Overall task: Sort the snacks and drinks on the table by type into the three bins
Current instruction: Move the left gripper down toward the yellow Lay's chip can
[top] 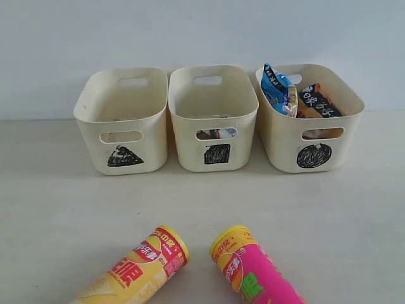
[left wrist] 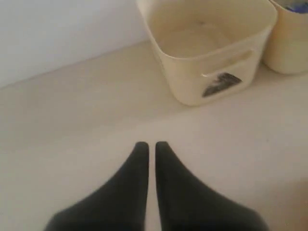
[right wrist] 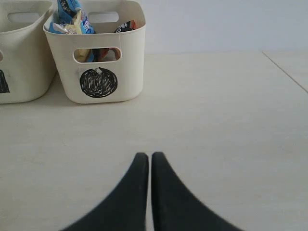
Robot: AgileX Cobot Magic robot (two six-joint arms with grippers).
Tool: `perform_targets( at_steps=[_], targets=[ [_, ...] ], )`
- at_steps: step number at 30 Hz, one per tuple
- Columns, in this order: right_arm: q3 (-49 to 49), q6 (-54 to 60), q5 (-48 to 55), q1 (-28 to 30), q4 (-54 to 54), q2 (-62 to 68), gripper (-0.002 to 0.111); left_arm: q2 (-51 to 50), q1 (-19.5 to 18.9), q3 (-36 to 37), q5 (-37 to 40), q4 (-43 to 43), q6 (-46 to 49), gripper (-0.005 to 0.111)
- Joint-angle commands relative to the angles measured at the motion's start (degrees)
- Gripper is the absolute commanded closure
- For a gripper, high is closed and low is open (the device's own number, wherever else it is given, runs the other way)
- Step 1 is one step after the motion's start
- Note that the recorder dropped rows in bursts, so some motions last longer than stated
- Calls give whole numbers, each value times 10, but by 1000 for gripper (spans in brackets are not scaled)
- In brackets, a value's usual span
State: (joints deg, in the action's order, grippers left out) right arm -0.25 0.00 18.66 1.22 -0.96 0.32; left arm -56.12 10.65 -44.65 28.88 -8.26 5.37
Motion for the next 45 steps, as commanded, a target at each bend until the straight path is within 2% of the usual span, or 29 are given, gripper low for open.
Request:
perform_targets(
  at_steps=[1, 5, 8, 14, 21, 27, 31, 35, 36, 39, 42, 45],
  targets=[
    [3, 4, -3, -1, 2, -3, 108, -41, 32, -31, 65, 149, 155, 102],
    [3, 4, -3, -1, 2, -3, 108, -71, 34, -47, 114, 301, 310, 102],
    [3, 4, -3, -1, 2, -3, 108, -93, 34, -54, 147, 351, 358, 102],
    [3, 4, -3, -1, 2, -3, 108, -131, 35, -58, 162, 360, 362, 102],
    [3, 4, -3, -1, 2, -3, 108, -170, 97, -58, 167, 347, 363, 102],
    [3, 4, -2, -1, 2, -3, 108, -208, 133, -58, 177, 337, 369, 101],
    [3, 4, -2, -1, 2, -3, 108, -230, 159, -58, 170, 324, 365, 85],
    [3, 4, -2, -1, 2, -3, 108, -252, 169, -58, 170, 327, 360, 50],
    [3, 4, -2, -1, 2, -3, 108, -260, 169, -58, 170, 328, 360, 39],
    [3, 4, -2, -1, 2, -3, 108, -281, 169, -58, 172, 329, 360, 15],
    [3, 4, -2, -1, 2, -3, 108, -300, 169, -58, 168, 329, 363, 3],
    [3, 4, -2, -1, 2, -3, 108, -319, 169, -58, 168, 329, 354, 3]
  ],
)
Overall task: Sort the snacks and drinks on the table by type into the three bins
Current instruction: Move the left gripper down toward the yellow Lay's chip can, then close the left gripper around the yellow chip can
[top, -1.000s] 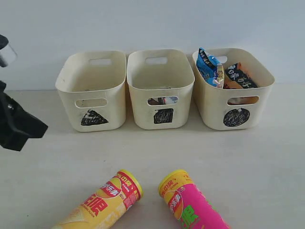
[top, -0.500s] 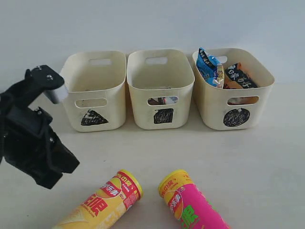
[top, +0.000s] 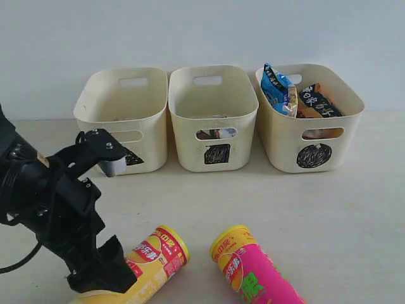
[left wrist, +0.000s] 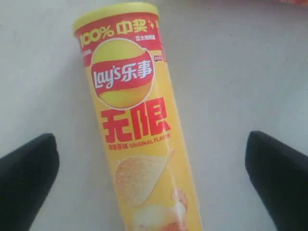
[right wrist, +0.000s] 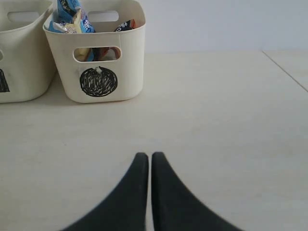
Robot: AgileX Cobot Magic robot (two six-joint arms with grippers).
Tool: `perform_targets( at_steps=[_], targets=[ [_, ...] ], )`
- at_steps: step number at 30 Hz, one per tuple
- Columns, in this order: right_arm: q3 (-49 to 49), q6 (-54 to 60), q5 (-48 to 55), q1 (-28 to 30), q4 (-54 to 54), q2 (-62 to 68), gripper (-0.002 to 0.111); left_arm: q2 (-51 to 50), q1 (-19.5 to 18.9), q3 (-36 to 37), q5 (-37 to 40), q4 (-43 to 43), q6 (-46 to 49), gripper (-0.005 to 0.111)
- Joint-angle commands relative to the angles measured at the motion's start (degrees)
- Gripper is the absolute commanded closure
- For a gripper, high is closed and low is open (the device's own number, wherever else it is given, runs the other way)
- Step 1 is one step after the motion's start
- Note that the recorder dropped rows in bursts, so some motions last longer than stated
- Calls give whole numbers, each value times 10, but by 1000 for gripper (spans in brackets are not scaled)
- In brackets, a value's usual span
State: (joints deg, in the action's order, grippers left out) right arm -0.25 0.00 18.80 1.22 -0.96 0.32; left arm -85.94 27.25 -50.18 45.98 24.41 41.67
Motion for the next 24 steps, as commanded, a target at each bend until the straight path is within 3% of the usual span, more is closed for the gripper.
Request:
perform_targets(
  at_steps=[1, 24],
  targets=[
    [3, 4, -3, -1, 2, -3, 108, -28, 3, -3, -3, -1, -9, 3],
    [3, 4, -3, -1, 2, -3, 108, -133, 46, -3, -102, -80, -57, 3]
  ],
)
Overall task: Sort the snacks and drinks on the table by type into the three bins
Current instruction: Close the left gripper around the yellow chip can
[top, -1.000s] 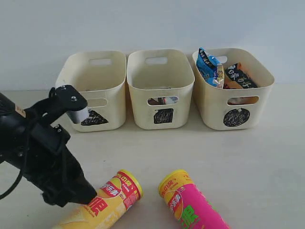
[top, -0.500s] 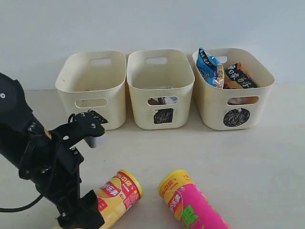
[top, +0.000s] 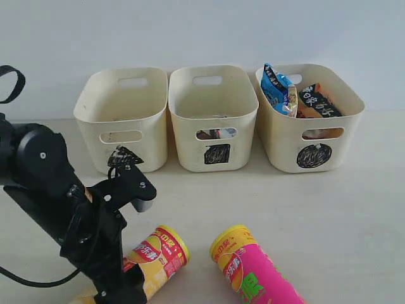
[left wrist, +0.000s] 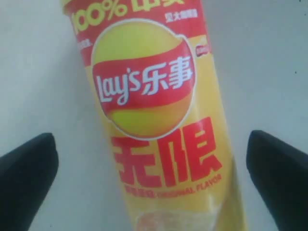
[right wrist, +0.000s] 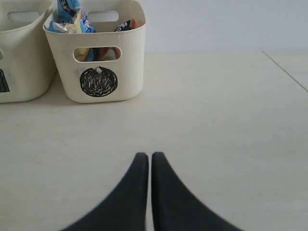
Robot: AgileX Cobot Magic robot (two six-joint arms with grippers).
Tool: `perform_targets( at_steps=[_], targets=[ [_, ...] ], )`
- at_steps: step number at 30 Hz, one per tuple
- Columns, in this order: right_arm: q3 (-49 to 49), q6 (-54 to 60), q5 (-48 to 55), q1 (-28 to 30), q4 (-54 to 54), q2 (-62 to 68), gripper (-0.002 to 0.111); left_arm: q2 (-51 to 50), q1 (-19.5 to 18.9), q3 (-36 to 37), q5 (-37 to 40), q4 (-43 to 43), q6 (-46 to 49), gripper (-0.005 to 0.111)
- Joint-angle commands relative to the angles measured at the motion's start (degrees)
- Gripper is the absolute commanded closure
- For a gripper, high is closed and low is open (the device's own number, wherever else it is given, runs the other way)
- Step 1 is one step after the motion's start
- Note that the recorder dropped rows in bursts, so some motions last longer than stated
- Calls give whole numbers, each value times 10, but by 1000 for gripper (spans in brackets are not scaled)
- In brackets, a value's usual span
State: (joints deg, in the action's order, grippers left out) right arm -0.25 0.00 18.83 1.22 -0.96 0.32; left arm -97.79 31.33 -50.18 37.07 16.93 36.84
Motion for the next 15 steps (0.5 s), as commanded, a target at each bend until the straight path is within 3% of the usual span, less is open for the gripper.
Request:
perform_targets(
  at_steps=[1, 5, 9, 11, 13, 15],
  targets=[
    [3, 4, -3, -1, 2, -3, 108, -19, 5, -3, -15, -4, -9, 3],
    [3, 4, -3, -1, 2, -3, 108, -43, 5, -3, -30, -2, -9, 5],
    [3, 4, -3, -1, 2, -3, 108, -59, 5, -3, -29, -2, -12, 22],
    [3, 4, -3, -1, 2, -3, 108, -60, 5, -3, -30, -2, -12, 50],
    [3, 4, -3, -1, 2, -3, 108, -60, 5, -3, -20, -1, -12, 99],
    [3, 4, -3, -1, 2, -3, 108, -60, 5, -11, 4, -2, -15, 102]
  ],
)
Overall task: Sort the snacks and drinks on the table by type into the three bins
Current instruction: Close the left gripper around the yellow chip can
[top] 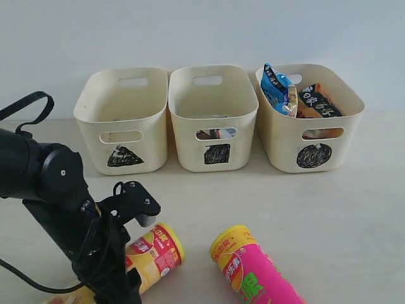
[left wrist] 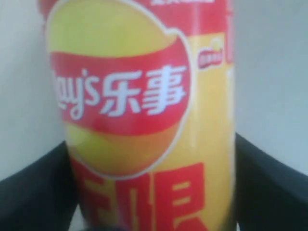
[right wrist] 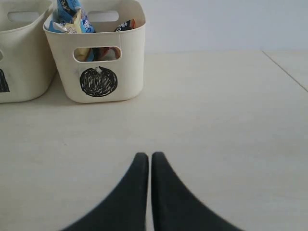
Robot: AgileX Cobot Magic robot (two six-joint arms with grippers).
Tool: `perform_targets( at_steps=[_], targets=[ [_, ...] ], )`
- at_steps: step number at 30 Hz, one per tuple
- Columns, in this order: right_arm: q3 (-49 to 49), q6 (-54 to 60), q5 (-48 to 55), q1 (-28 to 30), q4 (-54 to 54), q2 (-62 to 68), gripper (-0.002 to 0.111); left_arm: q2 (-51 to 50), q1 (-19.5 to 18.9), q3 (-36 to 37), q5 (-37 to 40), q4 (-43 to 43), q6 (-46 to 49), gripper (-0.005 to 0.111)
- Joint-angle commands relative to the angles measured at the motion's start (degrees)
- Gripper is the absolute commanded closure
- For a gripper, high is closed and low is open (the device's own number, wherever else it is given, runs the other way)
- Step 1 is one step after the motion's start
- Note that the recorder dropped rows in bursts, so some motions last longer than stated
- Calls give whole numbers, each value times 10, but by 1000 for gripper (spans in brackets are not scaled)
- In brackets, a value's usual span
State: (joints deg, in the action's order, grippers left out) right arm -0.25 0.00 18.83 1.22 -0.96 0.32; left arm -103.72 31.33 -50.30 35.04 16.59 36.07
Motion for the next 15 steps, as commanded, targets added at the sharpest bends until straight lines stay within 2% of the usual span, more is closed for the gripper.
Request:
perform_targets(
  at_steps=[1, 6, 11, 15],
  targets=[
    [3, 4, -3, -1, 2, -3, 108, 3, 5, -19, 33, 2, -18, 102],
    [3, 4, -3, -1, 2, -3, 108, 41, 5, -41, 45, 1, -52, 102],
    [3, 4, -3, -1, 2, -3, 108, 97, 5, -59, 118, 1, -55, 102],
    [3, 4, -3, -1, 2, -3, 108, 138, 5, -71, 136, 3, -67, 102]
  ],
)
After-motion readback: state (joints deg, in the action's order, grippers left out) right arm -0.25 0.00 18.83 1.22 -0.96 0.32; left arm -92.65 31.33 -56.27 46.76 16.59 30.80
